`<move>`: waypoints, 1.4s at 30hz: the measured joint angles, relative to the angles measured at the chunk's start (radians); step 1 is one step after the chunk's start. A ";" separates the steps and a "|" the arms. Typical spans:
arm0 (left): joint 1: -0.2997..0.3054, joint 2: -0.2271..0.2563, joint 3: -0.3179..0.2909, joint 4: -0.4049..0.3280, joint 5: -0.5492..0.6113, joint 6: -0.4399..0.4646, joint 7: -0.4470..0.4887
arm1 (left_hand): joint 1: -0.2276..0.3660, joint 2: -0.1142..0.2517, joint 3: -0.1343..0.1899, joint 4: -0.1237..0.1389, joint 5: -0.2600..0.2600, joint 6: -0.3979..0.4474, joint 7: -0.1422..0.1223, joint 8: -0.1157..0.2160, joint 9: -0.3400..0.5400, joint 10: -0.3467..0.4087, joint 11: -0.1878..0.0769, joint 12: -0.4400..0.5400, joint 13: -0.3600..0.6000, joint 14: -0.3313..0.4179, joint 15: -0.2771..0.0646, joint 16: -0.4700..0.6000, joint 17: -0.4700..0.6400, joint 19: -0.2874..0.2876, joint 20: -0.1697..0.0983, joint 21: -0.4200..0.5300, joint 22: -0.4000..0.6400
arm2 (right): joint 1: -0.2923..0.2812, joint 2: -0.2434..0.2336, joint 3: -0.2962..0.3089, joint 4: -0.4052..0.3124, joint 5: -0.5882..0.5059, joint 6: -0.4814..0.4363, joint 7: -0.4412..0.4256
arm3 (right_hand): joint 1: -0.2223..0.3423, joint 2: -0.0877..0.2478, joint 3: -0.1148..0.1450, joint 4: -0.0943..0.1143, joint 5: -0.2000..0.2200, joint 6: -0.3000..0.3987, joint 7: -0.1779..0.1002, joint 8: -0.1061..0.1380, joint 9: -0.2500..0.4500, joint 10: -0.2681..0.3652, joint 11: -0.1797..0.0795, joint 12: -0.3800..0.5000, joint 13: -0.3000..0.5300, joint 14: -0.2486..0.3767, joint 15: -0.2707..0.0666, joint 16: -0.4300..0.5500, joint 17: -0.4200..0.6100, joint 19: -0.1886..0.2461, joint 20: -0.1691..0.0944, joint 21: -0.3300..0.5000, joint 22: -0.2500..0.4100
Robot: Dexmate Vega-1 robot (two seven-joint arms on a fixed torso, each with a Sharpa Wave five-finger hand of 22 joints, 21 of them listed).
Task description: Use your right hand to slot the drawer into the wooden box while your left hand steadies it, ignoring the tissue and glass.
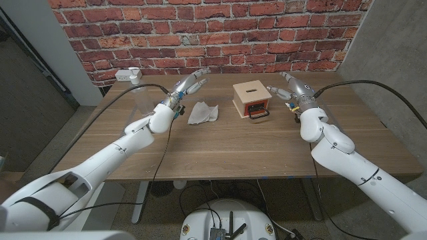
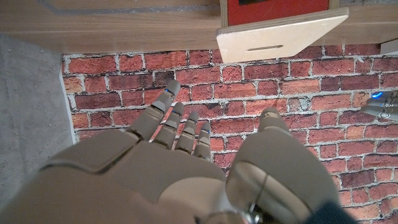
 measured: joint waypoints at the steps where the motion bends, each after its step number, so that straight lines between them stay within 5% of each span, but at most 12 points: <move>1: 0.008 -0.006 -0.006 0.004 -0.004 0.000 0.002 | 0.000 0.000 0.000 0.000 0.000 0.000 0.000 0.000 0.000 0.000 0.000 0.000 0.000 -0.004 0.004 0.000 0.000 0.002 0.002 0.000 0.000 | 0.000 0.000 0.001 0.001 0.005 0.002 -0.003 | 0.000 0.000 0.000 0.000 0.000 0.000 0.000 0.000 0.000 0.000 0.000 0.000 0.000 0.000 0.000 0.000 0.000 0.000 0.000 0.000 0.000; 16: 0.057 -0.060 -0.053 0.063 -0.135 -0.040 0.059 | 0.000 0.000 -0.008 -0.008 0.000 -0.025 0.004 -0.004 0.000 -0.025 0.004 -0.004 0.000 -0.020 0.005 0.000 0.000 0.013 0.001 0.000 0.000 | -0.025 0.026 0.060 0.096 0.249 0.213 -0.130 | -0.005 0.005 -0.005 0.005 -0.007 0.017 0.008 0.000 0.000 0.004 0.004 0.000 0.000 -0.002 0.002 0.000 -0.001 0.000 0.000 -0.005 0.000; 26: 0.077 -0.085 -0.080 0.103 -0.230 -0.083 0.058 | 0.005 0.005 -0.030 -0.041 -0.007 -0.053 -0.004 -0.004 0.000 -0.057 0.001 -0.004 0.000 -0.043 0.007 0.000 0.000 0.014 0.000 0.000 0.000 | -0.035 0.041 0.090 0.170 0.401 0.354 -0.157 | -0.059 0.010 -0.017 0.017 -0.022 0.017 0.008 -0.012 -0.005 -0.012 -0.002 0.000 -0.005 -0.052 0.001 -0.019 -0.005 -0.073 0.000 -0.023 0.000; 34: 0.090 -0.102 -0.100 0.126 -0.303 -0.114 0.035 | 0.009 0.001 -0.054 -0.065 -0.007 -0.107 0.010 -0.011 0.000 -0.097 0.010 -0.004 0.000 -0.080 0.004 0.000 0.000 -0.021 0.001 -0.014 0.000 | -0.033 0.053 0.106 0.248 0.512 0.478 -0.142 | -0.100 0.008 -0.036 0.036 -0.022 0.001 0.016 -0.019 -0.005 -0.022 -0.015 -0.007 -0.010 -0.077 0.005 -0.033 -0.008 -0.129 0.003 -0.031 0.000; 42: 0.099 -0.116 -0.118 0.150 -0.396 -0.148 -0.026 | 0.009 0.001 -0.077 -0.077 -0.007 -0.176 0.020 -0.015 0.000 -0.132 0.025 -0.004 0.000 -0.093 0.007 0.000 0.000 -0.051 0.003 -0.015 0.000 | -0.021 0.081 0.121 0.355 0.632 0.640 -0.107 | -0.169 0.042 -0.051 0.071 -0.022 0.027 0.034 -0.015 -0.005 -0.005 -0.009 -0.007 -0.014 -0.070 0.000 -0.028 -0.012 -0.131 0.001 -0.023 0.000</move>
